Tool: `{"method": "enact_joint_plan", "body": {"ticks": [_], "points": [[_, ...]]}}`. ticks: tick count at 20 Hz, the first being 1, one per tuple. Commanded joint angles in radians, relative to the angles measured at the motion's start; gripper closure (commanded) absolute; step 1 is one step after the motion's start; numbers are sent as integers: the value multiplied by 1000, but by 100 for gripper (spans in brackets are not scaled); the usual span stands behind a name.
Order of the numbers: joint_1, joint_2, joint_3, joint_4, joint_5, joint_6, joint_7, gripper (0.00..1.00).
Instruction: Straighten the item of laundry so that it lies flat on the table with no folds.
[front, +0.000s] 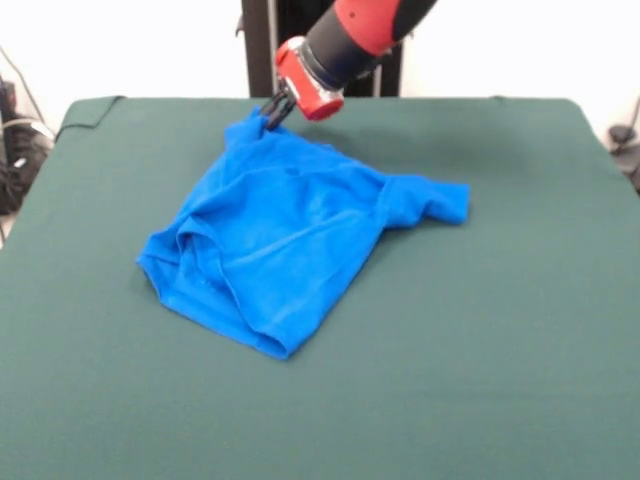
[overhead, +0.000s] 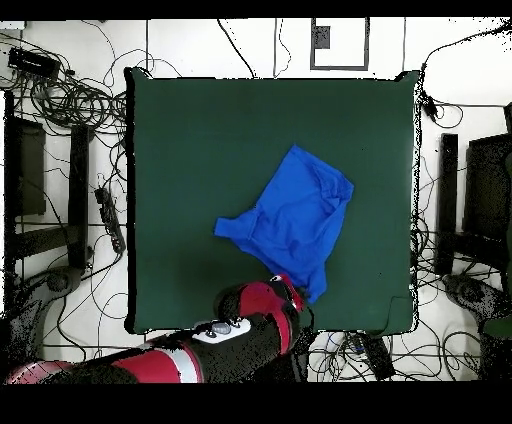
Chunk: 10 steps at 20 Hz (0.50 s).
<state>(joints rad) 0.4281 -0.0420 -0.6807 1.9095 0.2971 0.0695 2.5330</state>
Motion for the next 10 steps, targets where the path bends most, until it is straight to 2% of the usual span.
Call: {"method": "enact_joint_plan", "body": {"ticks": [1,5,6,7,8,10], "points": [[14,30,97,112,22,-26,183,100],[160,107,-56,128,74,-15,226,100],[243,176,-148,121,112,-5,255,100],[276,211,-190,119,132,-5,268,100],[341,301,-271,106,182,-7,302,100],[345,351,-285,79,224,-60,309,100]]}}
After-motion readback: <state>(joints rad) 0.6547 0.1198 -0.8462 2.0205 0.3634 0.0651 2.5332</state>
